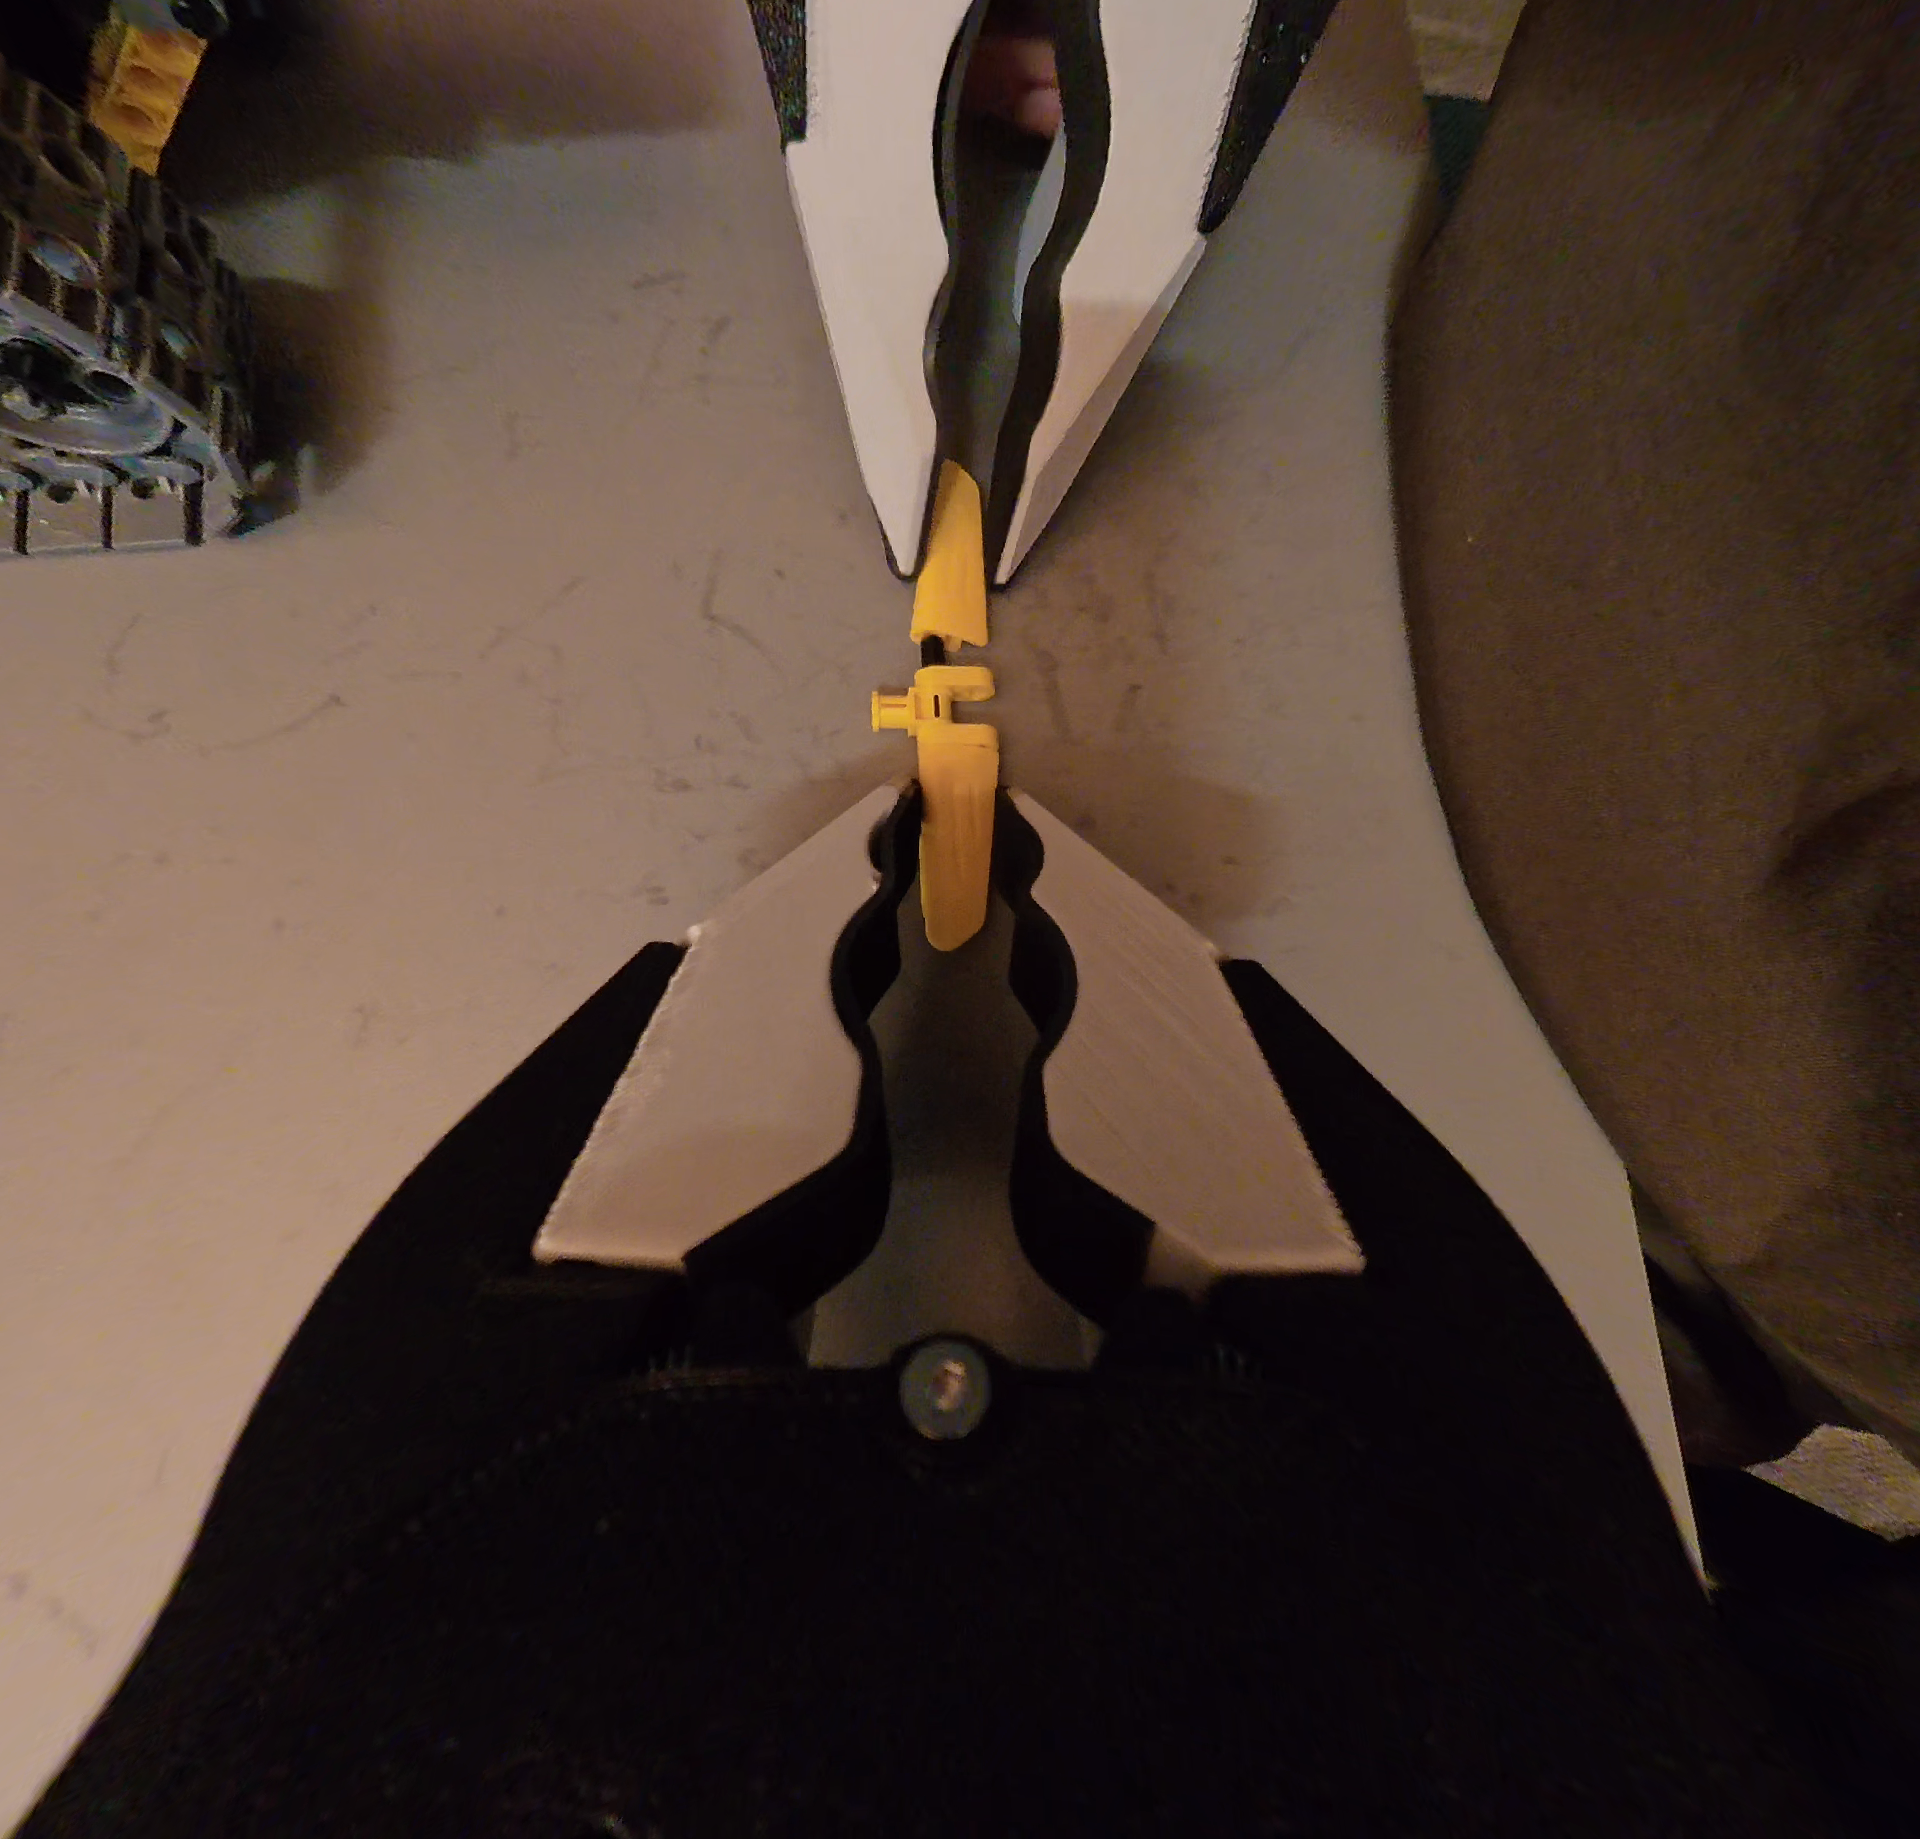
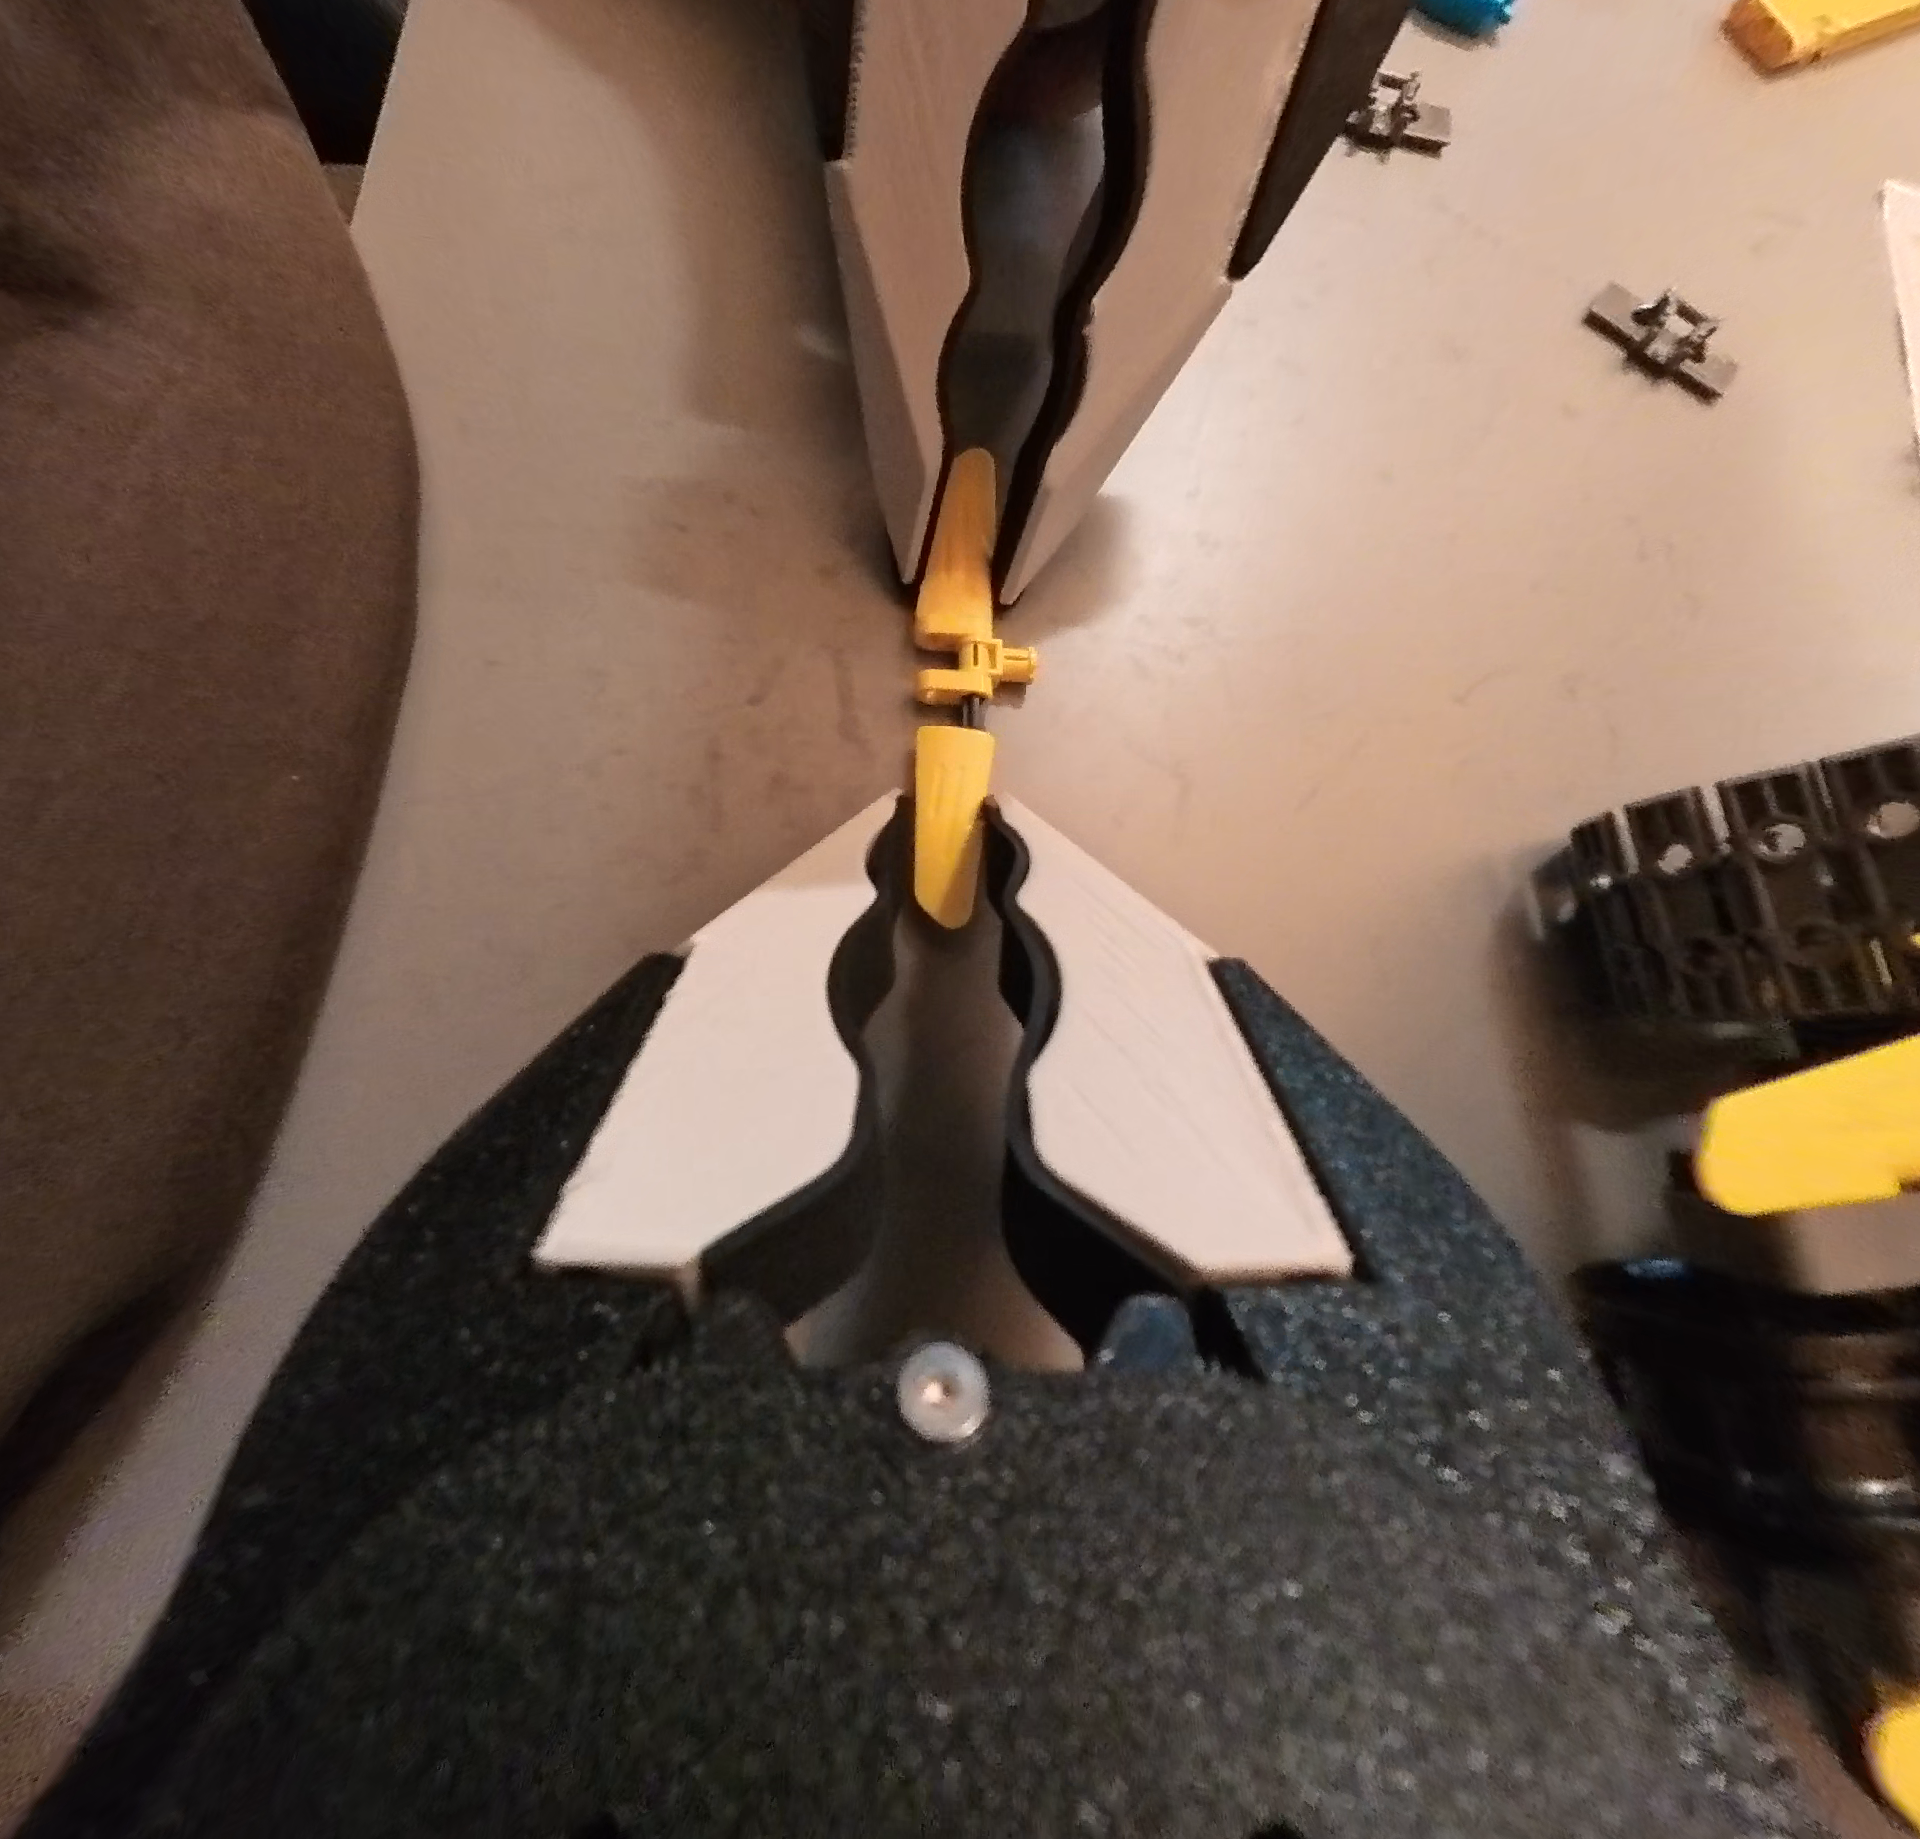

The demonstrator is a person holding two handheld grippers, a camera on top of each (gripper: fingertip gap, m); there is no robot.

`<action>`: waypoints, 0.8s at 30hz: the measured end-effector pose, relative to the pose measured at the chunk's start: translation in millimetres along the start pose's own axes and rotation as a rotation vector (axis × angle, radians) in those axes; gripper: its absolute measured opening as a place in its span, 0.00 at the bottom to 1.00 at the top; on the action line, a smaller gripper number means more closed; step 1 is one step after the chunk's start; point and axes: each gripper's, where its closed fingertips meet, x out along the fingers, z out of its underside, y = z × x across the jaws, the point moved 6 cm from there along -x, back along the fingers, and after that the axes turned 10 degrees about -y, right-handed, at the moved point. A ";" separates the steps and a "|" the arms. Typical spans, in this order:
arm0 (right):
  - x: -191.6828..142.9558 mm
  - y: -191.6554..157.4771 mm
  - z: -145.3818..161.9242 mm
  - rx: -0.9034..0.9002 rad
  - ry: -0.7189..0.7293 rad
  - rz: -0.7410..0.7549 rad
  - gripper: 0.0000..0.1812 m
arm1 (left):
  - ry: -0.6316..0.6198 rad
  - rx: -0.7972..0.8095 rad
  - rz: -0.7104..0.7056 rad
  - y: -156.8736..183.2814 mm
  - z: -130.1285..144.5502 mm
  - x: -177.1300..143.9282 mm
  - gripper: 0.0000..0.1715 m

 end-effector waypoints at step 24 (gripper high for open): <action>0.5 8.3 0.4 -0.011 0.017 -0.152 0.07 | -0.001 -0.015 0.021 -1.1 -0.1 0.1 0.06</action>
